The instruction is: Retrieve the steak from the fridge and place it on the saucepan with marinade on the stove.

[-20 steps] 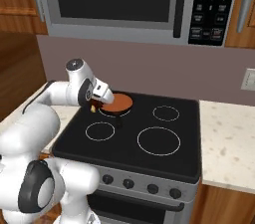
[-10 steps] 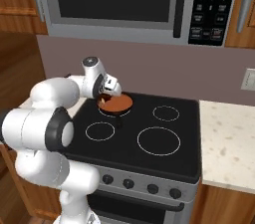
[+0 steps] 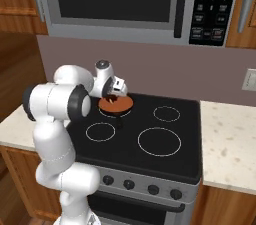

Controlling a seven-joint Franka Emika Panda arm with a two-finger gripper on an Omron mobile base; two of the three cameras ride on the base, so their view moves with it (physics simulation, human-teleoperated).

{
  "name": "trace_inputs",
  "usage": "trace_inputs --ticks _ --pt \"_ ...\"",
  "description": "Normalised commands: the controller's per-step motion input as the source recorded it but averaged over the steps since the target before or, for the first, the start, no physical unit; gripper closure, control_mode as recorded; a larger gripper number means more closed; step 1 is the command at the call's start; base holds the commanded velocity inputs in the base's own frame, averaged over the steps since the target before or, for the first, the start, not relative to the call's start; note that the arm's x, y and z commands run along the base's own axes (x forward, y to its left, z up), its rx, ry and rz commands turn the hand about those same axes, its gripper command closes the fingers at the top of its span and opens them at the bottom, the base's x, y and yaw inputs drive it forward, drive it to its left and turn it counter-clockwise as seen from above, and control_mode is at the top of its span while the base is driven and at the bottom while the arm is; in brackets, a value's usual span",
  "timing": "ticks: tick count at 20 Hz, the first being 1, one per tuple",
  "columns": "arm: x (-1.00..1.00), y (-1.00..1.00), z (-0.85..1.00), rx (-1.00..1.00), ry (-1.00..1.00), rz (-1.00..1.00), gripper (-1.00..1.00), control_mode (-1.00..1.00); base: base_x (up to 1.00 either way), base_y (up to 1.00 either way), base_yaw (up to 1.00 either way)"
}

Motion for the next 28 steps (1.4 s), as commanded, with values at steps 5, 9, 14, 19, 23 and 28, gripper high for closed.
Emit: trace_inputs --ticks 5,9,14,19,23,28 --pt "0.47 0.0 -0.44 -0.01 0.05 0.01 1.0 -1.0 0.0 0.0 0.0" --pt "0.39 0.0 -0.23 0.0 0.03 0.01 1.0 -1.0 0.0 0.0 0.0" --pt "0.23 0.0 -0.17 0.0 0.08 0.0 1.0 -1.0 0.0 0.0 0.0" --pt "0.04 0.0 -0.13 0.0 0.11 0.0 1.0 -1.0 0.0 0.0 0.0" --pt "0.1 0.04 -0.18 0.0 0.08 0.0 1.0 -1.0 0.0 0.0 0.0" --pt "0.21 0.05 -0.26 0.0 0.07 0.0 1.0 -1.0 0.0 0.0 0.0"
